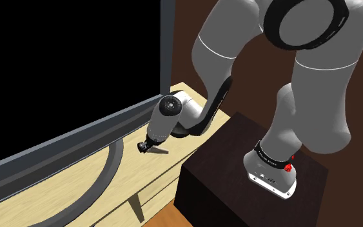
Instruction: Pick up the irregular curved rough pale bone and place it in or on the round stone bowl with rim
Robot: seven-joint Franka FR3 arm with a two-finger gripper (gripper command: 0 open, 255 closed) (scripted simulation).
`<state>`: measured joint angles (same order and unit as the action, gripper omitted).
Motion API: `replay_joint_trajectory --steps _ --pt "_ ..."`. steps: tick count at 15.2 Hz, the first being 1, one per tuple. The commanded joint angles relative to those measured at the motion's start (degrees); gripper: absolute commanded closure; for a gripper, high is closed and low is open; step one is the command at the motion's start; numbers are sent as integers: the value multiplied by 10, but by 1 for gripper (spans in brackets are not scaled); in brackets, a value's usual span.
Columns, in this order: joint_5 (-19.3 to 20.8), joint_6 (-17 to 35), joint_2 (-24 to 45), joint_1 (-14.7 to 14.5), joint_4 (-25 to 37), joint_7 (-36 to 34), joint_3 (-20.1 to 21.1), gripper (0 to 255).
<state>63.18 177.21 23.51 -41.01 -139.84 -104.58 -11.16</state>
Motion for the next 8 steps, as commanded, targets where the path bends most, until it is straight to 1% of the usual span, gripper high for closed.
replay_joint_trajectory --steps 1,8 --pt "-25 -14 -20 19 -10 29 22 255" --pt "-125 -57 -89 78 -44 132 94 255"
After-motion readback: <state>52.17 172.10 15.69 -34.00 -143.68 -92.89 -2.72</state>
